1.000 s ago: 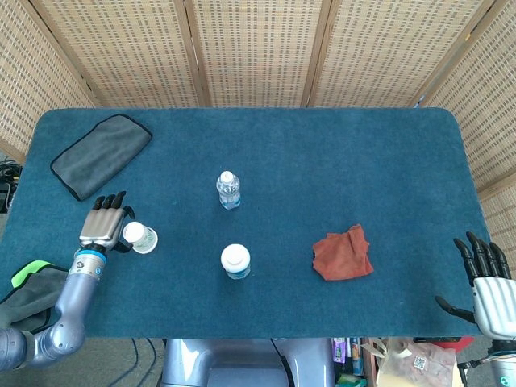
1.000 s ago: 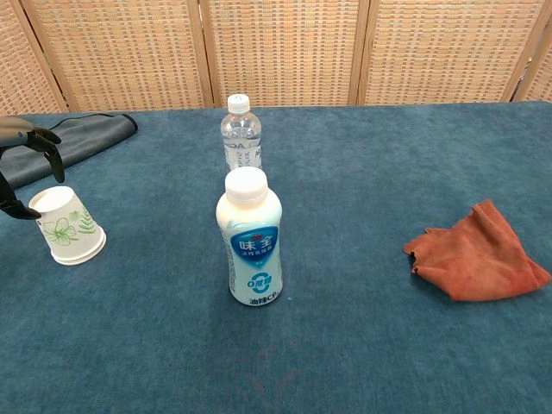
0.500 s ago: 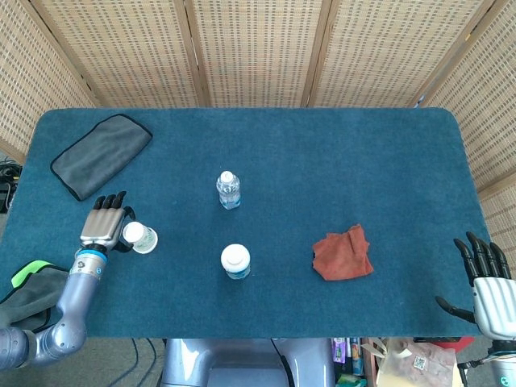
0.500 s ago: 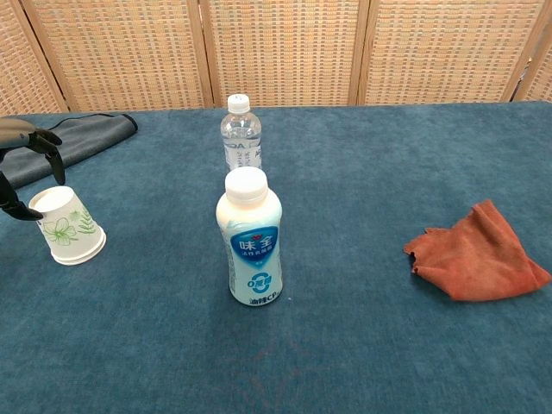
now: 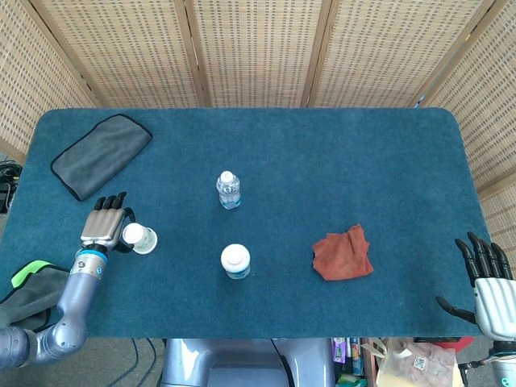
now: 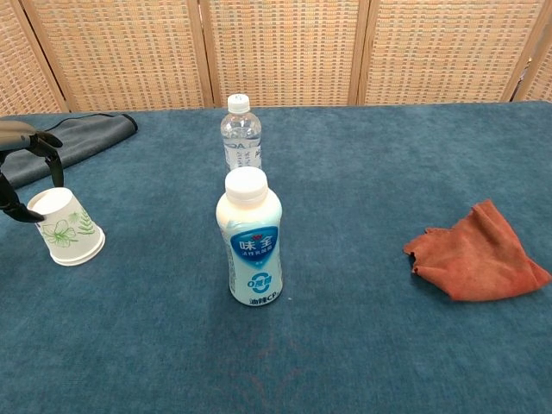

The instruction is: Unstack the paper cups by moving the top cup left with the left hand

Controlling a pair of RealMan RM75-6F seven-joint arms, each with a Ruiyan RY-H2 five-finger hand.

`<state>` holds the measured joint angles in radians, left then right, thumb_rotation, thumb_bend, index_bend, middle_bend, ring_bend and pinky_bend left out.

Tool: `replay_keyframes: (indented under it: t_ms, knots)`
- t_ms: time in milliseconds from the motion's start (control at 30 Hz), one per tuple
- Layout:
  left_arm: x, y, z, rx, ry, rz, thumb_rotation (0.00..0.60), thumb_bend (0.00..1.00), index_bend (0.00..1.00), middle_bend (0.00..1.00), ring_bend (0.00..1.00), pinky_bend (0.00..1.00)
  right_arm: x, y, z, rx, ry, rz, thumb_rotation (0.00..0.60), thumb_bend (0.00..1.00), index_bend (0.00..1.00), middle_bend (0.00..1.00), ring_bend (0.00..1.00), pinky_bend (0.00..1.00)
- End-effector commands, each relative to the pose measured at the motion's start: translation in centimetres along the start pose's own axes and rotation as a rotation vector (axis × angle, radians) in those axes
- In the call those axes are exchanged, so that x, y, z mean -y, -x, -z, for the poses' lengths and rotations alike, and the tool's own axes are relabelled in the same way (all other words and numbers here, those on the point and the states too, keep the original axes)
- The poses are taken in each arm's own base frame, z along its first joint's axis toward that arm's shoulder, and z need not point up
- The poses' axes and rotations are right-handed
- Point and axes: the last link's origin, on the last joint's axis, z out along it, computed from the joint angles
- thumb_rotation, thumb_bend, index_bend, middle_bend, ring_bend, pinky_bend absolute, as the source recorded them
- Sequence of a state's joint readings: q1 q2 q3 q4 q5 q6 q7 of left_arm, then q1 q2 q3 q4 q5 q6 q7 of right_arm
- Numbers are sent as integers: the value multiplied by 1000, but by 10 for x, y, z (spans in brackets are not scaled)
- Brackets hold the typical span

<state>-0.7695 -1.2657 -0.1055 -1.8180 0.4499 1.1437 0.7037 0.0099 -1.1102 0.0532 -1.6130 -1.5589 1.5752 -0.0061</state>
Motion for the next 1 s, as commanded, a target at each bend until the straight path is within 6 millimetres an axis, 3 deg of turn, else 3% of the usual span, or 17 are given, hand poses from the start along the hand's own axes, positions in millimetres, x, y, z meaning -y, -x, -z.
replay_keyframes:
  t_ms: [33, 667, 1000]
  knots:
    - [0, -1, 0, -6, 3, 13, 600, 240, 416, 0, 0, 0, 0, 0, 0, 1, 0, 0, 600, 118, 0, 0, 0, 0]
    - [3, -33, 16, -66, 34, 84, 600, 239, 428, 0, 0, 0, 0, -1, 0, -2, 1, -3, 600, 118, 0, 0, 0, 0]
    - [15, -90, 43, -151, 61, 150, 600, 239, 428, 0, 0, 0, 0, 0, 0, 1, 0, -1, 600, 118, 0, 0, 0, 0]
